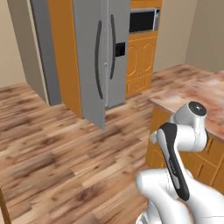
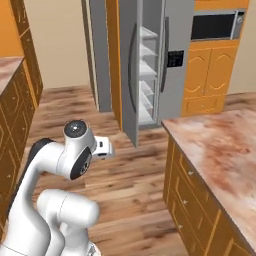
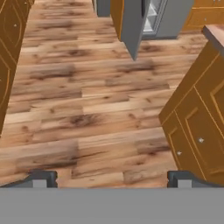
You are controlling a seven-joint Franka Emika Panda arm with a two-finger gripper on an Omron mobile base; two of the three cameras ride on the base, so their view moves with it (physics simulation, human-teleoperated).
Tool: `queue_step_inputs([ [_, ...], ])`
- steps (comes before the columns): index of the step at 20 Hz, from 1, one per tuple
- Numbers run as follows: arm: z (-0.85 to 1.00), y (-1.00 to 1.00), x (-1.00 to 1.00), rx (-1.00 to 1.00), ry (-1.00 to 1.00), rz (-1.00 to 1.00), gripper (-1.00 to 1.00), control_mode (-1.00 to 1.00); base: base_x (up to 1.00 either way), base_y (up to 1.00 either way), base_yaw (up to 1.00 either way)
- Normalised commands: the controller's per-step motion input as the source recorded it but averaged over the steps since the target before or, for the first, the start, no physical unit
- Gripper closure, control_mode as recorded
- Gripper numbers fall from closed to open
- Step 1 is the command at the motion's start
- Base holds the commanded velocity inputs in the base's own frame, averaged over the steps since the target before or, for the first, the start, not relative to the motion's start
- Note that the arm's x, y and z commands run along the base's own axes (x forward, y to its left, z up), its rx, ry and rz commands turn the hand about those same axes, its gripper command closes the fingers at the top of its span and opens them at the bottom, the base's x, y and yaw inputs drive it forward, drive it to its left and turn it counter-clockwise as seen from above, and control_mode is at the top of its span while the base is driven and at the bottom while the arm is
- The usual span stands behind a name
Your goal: Take a sugar cube from the saucer and place it inside the coffee. Then, grab milk from the fridge and place it next to the coffee on the counter to sweeten the coffee.
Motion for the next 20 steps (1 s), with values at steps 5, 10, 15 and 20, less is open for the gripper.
queue_step_inputs([
  [5,0.0,0.0,0.0,0.0,0.0,0.0,-1.0,1.0,1.0,0.61,-0.31],
  [10,0.0,0.0,0.0,0.0,0.0,0.0,-1.0,1.0,1.0,0.61,-0.31],
  [15,0.0,0.0,0.0,0.0,0.0,0.0,-1.0,1.0,1.0,0.56,-0.31],
  [20,0.0,0.0,0.0,0.0,0.0,0.0,-1.0,1.0,1.0,0.36,-0.33],
])
